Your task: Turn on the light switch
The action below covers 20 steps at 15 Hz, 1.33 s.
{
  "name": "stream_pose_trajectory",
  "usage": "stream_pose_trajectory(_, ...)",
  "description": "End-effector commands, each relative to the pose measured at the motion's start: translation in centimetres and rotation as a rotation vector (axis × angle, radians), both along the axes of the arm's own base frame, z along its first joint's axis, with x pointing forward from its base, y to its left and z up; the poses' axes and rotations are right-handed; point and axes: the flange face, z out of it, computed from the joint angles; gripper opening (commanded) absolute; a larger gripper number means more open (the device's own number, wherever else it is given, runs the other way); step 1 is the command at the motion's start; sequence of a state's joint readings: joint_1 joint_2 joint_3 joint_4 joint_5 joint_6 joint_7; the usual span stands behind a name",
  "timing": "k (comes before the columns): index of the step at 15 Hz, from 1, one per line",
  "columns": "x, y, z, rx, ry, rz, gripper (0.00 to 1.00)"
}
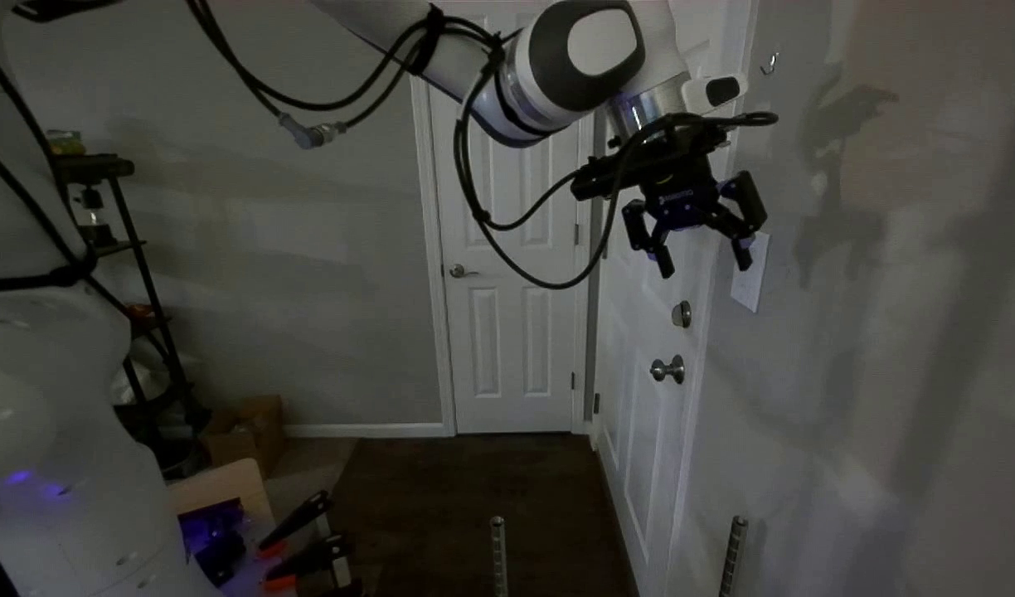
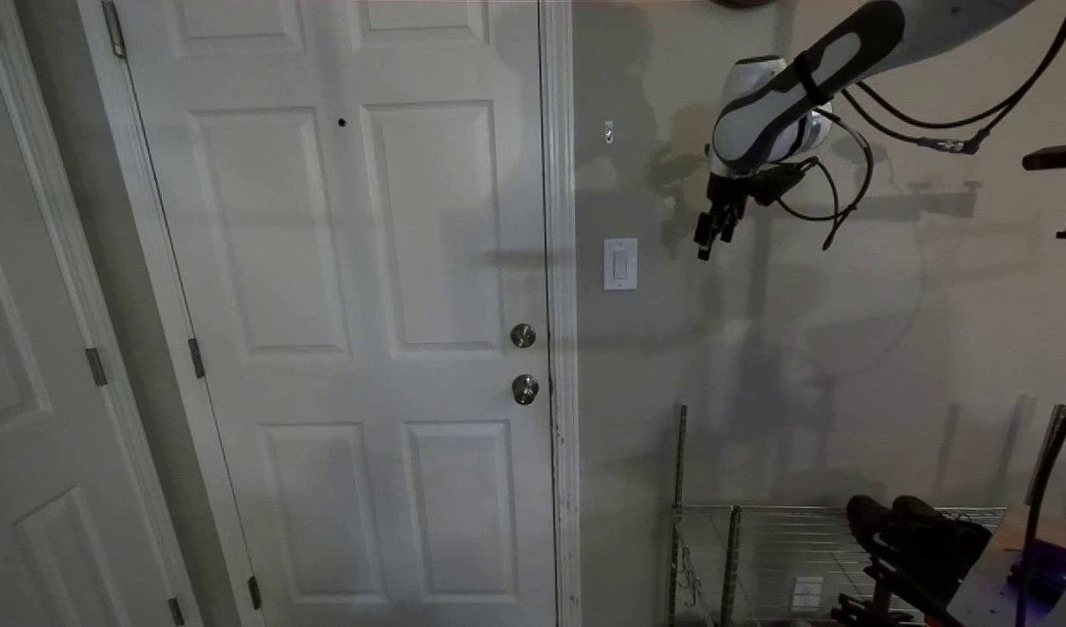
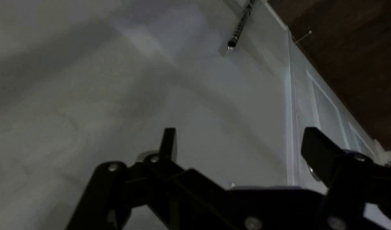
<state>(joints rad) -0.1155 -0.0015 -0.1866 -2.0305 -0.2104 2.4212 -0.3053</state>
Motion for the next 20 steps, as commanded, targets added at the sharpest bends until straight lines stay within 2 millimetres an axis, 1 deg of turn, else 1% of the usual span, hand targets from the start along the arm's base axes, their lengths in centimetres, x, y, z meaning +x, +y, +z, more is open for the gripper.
stream_pose_trajectory(1, 3.1, 0.7, -0.9, 0.052, -0.096, 0.008, 1.0)
stream_pose_trajectory(5, 5.5, 2.2, -1.5, 0.078, -0.208, 0.039, 1.0)
stream_pose_trajectory(8, 6.6, 3.2, -2.0, 0.114, -0.273, 0.055, 1.0)
stream_pose_trajectory(9, 6.9, 3.5, -2.1, 0.126, -0.288, 0.063, 0.95)
stream_pose_trajectory(10, 7.1, 3.7, -2.2, 0.128, -0.303, 0.081, 0.74)
stream_pose_trajectory(12, 7.5, 4.3, -2.5, 0.153, -0.317, 0.106, 0.69)
stream_pose_trajectory(15, 8.1, 4.9, -2.9, 0.204, -0.328, 0.142, 0.48)
stream_pose_trajectory(17, 8.5, 5.0, -3.0, 0.224, -0.336, 0.161, 0.36)
stream_pose_trajectory(20, 8.9, 4.3, -3.4, 0.229, -0.339, 0.161, 0.16)
